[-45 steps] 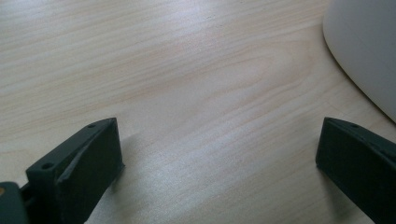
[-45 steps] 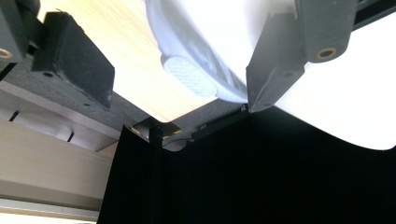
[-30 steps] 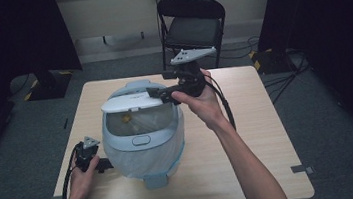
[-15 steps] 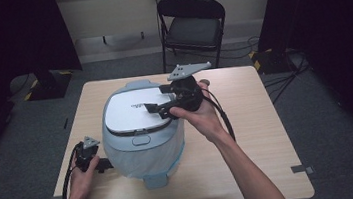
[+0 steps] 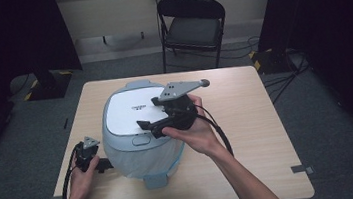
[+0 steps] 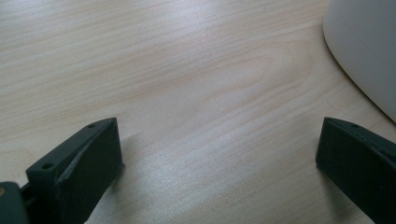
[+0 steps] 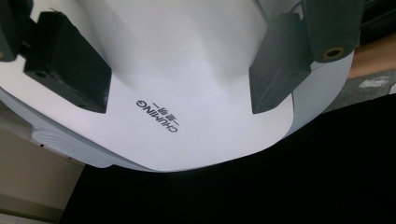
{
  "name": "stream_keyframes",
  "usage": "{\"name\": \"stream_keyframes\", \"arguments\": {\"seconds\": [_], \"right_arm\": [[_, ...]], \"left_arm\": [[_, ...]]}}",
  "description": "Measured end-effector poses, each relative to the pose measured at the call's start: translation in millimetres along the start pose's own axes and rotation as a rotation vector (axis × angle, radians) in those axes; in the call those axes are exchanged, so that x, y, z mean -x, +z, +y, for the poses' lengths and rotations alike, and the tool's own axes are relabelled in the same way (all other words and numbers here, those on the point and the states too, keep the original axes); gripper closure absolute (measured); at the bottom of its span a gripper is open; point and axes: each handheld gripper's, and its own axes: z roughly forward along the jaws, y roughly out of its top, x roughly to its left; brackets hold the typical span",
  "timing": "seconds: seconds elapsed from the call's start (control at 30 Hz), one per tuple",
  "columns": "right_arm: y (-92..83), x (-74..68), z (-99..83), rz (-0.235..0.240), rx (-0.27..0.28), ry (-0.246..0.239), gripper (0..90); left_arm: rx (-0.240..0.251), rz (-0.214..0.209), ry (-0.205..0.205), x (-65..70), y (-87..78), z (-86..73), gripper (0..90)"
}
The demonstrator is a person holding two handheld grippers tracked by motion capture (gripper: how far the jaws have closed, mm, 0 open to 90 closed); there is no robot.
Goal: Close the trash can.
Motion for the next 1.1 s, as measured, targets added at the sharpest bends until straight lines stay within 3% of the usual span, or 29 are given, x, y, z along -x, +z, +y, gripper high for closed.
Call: {"name": "stream_keyframes", "arguments": {"seconds": [0.33,0.37,0.6,0.77,1.1], "right_arm": [[-2.1,-8.4,-2.2,-0.010,0.004,-0.019,21.5],[-0.8,-9.6,-2.7,-0.021,-0.016,-0.039,21.5],[-1.5,-10.7,-5.1,-0.025,0.008,-0.034,21.4],[-6.6,2.7,-7.4,-0.046,0.028,0.016,21.6],[-32.7,30.8,-21.7,-0.140,0.042,0.101,18.0]], "left_arm": [[0.000,0.000,0.000,0.0,-0.1,0.0,0.0],[0.000,0.000,0.000,0.0,-0.1,-0.1,0.0],[0.000,0.000,-0.001,0.0,-0.1,0.0,0.0],[-0.001,0.001,-0.001,0.1,-0.2,0.0,0.0],[-0.003,0.005,0.001,0.1,-0.9,-0.5,0.0]]}}
